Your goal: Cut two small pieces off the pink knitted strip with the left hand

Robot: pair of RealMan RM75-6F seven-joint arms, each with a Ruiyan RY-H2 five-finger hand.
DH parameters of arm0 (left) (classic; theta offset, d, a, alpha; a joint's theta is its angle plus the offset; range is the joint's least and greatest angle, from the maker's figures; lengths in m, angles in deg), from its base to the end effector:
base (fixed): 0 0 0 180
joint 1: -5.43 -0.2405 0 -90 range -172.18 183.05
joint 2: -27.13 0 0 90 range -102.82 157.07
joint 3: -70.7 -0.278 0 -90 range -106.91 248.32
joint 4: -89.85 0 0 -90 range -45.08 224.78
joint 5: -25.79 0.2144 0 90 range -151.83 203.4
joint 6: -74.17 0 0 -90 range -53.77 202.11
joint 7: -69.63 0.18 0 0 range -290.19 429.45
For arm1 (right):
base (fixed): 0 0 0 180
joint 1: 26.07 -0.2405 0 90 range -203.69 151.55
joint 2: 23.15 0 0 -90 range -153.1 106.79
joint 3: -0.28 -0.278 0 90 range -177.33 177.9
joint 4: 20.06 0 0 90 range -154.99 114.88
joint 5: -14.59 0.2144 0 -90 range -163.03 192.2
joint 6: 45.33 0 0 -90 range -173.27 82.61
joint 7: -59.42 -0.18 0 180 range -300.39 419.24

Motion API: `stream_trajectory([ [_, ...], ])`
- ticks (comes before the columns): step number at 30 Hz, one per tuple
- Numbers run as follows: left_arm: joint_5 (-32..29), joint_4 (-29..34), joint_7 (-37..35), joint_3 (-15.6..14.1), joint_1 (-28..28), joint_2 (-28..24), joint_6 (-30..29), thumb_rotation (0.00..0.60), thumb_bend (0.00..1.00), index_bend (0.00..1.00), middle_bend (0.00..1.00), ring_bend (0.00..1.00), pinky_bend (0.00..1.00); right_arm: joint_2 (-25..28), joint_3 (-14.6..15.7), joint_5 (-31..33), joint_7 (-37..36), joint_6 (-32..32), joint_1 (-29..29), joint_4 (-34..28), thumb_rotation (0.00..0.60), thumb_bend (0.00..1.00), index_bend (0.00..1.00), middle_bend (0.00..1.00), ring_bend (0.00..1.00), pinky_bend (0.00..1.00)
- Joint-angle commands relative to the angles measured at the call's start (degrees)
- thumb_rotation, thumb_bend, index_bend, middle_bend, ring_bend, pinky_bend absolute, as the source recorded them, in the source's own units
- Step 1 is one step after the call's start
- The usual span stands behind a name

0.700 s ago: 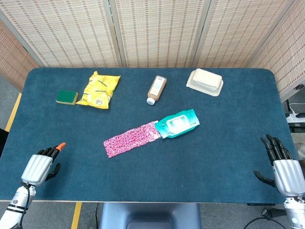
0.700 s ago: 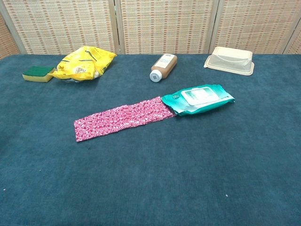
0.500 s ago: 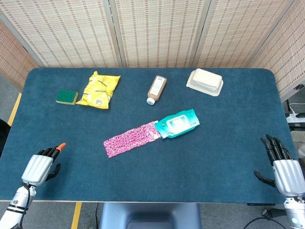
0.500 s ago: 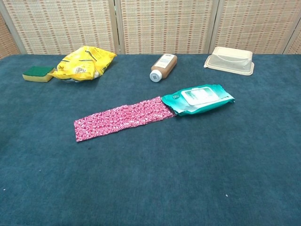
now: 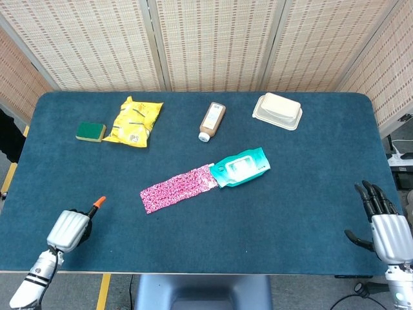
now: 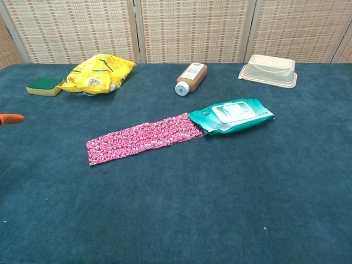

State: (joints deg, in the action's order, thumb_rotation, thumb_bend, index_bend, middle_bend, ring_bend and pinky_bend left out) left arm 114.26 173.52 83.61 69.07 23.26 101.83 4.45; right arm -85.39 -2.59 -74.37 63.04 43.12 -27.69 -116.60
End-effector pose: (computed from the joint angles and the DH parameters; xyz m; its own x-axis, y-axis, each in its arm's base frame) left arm -0.3083 0.2682 0.0537 0.6352 0.1818 0.7507 0.7607 -0.3153 -0.5673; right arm -0.3186 -0.1997 0.1750 0.4188 0.0337 0.9075 -0.9077 -0.0118 0.4193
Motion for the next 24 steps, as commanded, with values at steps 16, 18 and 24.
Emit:
stream_trajectory([
  [16, -8.9, -1.4, 11.9, 4.0, 10.5, 9.2, 16.5, 0.600, 0.83, 0.00, 0.66, 0.71, 0.65, 0.1, 0.1, -1.1, -1.0, 1.0, 0.3, 0.3, 0.600, 0.05, 0.00, 0.00, 0.00, 0.23],
  [18, -10.1, -2.1, 12.1, 4.4, 11.2, 9.9, 17.4, 0.600, 0.83, 0.00, 0.66, 0.71, 0.65, 0.2, 0.1, -1.2, -1.2, 1.2, 0.3, 0.3, 0.600, 0.05, 0.00, 0.00, 0.00, 0.23],
  [24, -14.1, -5.1, 14.7, 5.1, 13.3, 12.1, 20.1, 0.600, 0.83, 0.00, 0.65, 0.71, 0.65, 0.3, 0.2, -1.5, -1.6, 1.5, 0.5, 0.4, 0.600, 0.05, 0.00, 0.00, 0.00, 0.23],
])
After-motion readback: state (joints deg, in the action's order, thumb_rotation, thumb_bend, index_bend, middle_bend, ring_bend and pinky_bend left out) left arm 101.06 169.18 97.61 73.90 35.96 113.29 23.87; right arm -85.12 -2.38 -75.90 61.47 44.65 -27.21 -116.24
